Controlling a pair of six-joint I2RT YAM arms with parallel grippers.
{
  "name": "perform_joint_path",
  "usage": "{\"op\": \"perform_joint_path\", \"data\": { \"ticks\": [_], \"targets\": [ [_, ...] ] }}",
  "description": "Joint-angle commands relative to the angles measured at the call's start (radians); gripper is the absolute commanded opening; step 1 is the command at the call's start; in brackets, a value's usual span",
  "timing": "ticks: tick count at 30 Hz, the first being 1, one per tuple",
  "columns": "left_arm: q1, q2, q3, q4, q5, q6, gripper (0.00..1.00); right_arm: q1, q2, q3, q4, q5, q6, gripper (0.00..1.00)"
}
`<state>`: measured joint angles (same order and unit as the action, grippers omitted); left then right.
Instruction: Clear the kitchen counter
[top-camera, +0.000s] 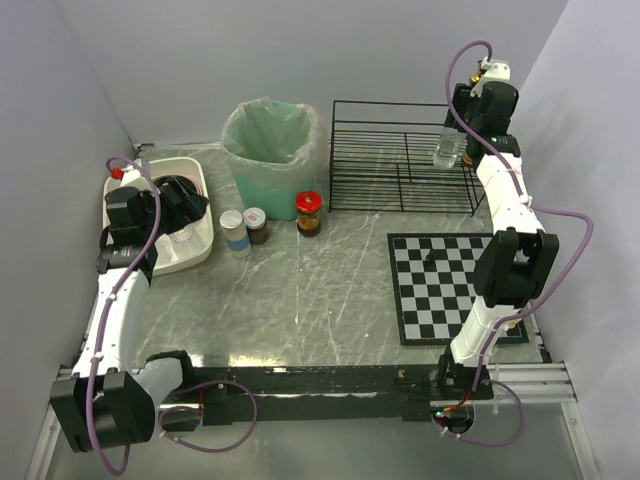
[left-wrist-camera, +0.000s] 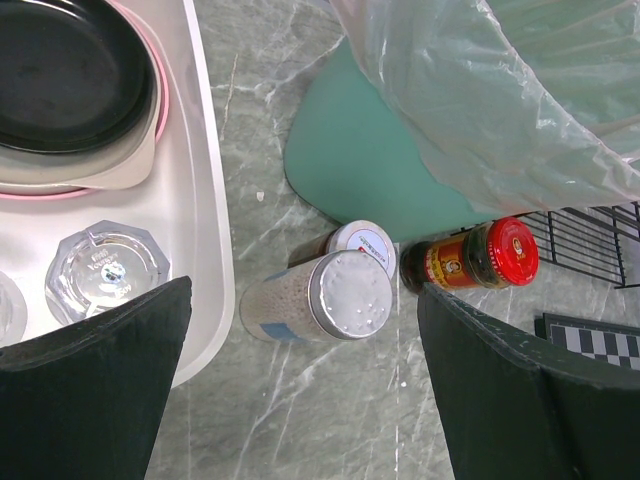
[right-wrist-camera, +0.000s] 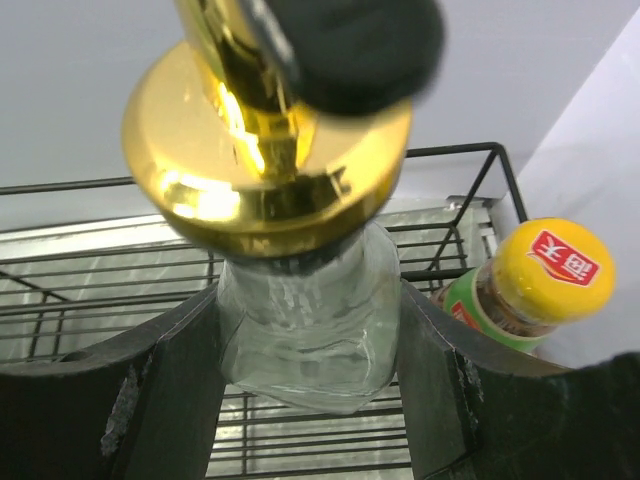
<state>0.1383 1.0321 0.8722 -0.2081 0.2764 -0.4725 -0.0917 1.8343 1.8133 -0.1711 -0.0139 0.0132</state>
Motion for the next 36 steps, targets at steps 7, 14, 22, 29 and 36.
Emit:
{"op": "perform_joint_path", "data": {
  "ticks": [7, 14, 22, 29, 36],
  "targets": [
    [-0.003, 0.002, 0.027, 0.013, 0.014, 0.011, 0.99, -0.017, -0.035, -0.006, 0.188, 0.022, -0.033, 0.0],
    [-0.003, 0.005, 0.027, 0.012, 0.014, 0.011, 0.99, -0.017, -0.029, -0.016, 0.185, 0.022, -0.03, 0.47],
    [-0.003, 0.005, 0.025, 0.015, 0.017, 0.009, 0.99, -0.017, -0.026, -0.02, 0.177, -0.008, -0.029, 0.69],
    [-0.003, 0.003, 0.027, 0.013, 0.015, 0.011, 0.99, -0.017, -0.018, -0.014, 0.174, -0.006, -0.021, 0.75],
    [-0.003, 0.003, 0.027, 0.01, 0.015, 0.011, 0.99, -0.017, -0.024, -0.017, 0.143, -0.014, -0.015, 0.82]
  ]
}}
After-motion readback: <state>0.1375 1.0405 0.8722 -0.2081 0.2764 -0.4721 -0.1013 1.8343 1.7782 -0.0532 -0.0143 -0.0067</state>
